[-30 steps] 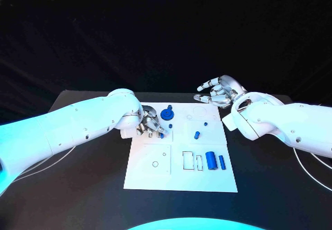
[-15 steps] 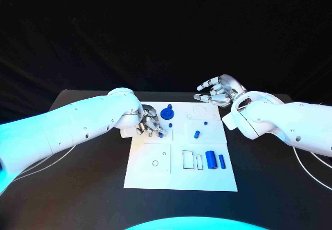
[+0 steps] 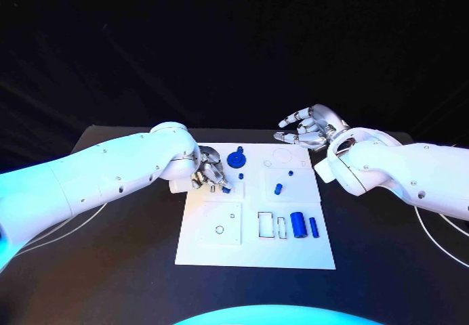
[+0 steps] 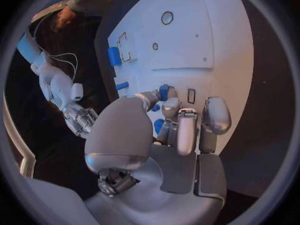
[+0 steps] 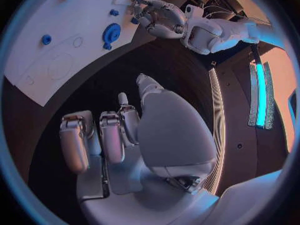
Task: Assemble the parts on the task board
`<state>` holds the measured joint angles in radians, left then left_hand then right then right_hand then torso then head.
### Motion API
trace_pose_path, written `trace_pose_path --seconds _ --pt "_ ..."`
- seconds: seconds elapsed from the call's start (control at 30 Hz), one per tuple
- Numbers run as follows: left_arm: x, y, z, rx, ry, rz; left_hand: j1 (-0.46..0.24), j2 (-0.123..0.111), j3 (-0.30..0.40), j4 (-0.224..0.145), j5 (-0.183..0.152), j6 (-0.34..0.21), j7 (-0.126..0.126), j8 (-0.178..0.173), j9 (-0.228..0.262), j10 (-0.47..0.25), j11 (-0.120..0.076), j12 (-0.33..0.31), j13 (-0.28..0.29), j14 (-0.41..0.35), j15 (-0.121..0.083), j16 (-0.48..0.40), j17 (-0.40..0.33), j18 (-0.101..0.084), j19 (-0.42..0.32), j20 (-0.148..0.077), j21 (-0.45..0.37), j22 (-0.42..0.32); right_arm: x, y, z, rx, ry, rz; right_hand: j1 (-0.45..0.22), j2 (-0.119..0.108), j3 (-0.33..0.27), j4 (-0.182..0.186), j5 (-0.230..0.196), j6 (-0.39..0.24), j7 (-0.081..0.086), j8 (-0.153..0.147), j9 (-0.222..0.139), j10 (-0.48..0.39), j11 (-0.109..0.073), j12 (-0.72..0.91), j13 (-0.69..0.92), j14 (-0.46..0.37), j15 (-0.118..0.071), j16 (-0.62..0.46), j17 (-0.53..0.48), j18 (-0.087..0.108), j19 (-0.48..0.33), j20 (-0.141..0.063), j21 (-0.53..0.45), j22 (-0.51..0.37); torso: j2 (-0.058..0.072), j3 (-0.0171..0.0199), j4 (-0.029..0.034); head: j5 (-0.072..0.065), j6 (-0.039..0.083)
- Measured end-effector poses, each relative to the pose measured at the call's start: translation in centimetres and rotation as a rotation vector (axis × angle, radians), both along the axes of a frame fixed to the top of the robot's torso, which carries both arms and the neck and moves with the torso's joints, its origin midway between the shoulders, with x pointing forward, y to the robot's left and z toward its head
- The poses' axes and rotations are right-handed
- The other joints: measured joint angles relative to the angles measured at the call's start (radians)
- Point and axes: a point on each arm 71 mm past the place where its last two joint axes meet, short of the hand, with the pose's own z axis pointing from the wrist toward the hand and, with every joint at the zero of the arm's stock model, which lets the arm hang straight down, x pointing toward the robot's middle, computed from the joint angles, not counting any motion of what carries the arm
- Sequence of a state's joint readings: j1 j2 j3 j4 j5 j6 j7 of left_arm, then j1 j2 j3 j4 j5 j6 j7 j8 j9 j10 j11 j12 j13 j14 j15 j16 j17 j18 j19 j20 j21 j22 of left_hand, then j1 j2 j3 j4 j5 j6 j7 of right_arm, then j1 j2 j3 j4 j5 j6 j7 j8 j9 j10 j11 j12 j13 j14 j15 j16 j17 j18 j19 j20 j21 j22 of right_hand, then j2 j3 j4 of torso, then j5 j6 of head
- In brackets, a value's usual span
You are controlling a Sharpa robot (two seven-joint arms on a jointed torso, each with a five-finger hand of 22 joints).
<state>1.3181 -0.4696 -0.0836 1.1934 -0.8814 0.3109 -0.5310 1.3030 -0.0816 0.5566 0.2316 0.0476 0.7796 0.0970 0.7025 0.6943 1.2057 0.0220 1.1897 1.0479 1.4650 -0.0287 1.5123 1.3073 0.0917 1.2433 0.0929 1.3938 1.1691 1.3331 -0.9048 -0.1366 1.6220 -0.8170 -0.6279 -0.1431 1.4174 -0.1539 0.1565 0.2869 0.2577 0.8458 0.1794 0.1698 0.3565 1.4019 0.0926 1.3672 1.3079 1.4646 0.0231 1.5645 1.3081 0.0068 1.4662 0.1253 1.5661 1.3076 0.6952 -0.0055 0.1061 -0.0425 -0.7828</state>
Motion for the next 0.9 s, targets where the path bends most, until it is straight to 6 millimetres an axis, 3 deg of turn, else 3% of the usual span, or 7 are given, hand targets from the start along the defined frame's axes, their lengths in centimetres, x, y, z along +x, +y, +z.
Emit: trace_pose_path --seconds 0.2,0.6,0.63,0.9 --pt "0.0 0.7 -0.1 -0.010 0.007 0.020 -0.001 -0.001 0.014 0.014 0.000 0.001 -0.001 0.015 0.000 0.010 -0.001 0.000 0.003 0.000 0.000 0.004 0.000 0.000 0.004 -0.004 0.004 0.006 0.0 0.1 -0.1 0.002 0.009 0.004 0.000 0.000 0.000 0.000 0.000 0.000 0.000 0.000 0.000 -0.003 -0.003 -0.004 0.000 0.000 0.000 0.000 0.000 0.000 0.000 0.000 0.000 0.000 -0.001 0.0002 0.0005 0.002 0.004" --pt "-0.2 2.0 0.4 -0.047 -0.005 0.066 -0.033 -0.027 0.027 0.025 0.000 0.010 -0.010 0.027 0.000 0.032 -0.008 0.003 0.015 0.003 -0.003 0.014 0.000 0.000 0.023 -0.011 0.016 0.033 0.0 -0.1 -0.2 0.004 0.020 -0.001 0.000 0.000 0.000 0.000 0.000 0.000 0.000 0.000 0.000 -0.003 -0.003 -0.004 0.000 0.000 0.000 0.000 0.000 0.000 0.000 0.000 0.000 0.000 0.000 0.0002 0.0017 0.003 0.010" --pt "-0.2 2.0 0.5 -0.050 -0.009 0.069 -0.040 -0.032 0.069 -0.014 -0.001 0.010 -0.010 0.027 0.000 0.037 -0.009 0.006 0.016 0.001 -0.005 0.018 0.000 0.000 0.027 -0.012 0.020 0.035 0.0 -0.1 -0.2 0.004 0.021 -0.002 0.000 0.000 0.000 0.000 0.000 0.000 0.000 0.000 0.000 -0.003 -0.003 -0.004 0.000 0.000 0.000 0.000 0.000 0.000 0.000 0.000 0.000 0.000 0.000 0.0002 0.0017 0.003 0.010" --pt "-0.7 1.6 0.5 -0.062 -0.050 0.085 -0.068 -0.059 0.096 -0.003 -0.001 0.021 -0.010 0.042 0.001 0.069 -0.020 0.022 0.037 0.002 -0.016 0.031 0.000 0.000 0.058 -0.022 0.037 0.069 0.1 -0.2 -0.3 0.002 0.023 -0.005 0.000 0.000 0.000 0.000 0.000 0.000 0.000 0.000 0.000 -0.003 -0.003 -0.004 0.000 0.000 0.000 0.000 0.000 0.000 0.000 0.000 0.000 0.000 0.001 -0.0005 0.0016 0.004 0.012"
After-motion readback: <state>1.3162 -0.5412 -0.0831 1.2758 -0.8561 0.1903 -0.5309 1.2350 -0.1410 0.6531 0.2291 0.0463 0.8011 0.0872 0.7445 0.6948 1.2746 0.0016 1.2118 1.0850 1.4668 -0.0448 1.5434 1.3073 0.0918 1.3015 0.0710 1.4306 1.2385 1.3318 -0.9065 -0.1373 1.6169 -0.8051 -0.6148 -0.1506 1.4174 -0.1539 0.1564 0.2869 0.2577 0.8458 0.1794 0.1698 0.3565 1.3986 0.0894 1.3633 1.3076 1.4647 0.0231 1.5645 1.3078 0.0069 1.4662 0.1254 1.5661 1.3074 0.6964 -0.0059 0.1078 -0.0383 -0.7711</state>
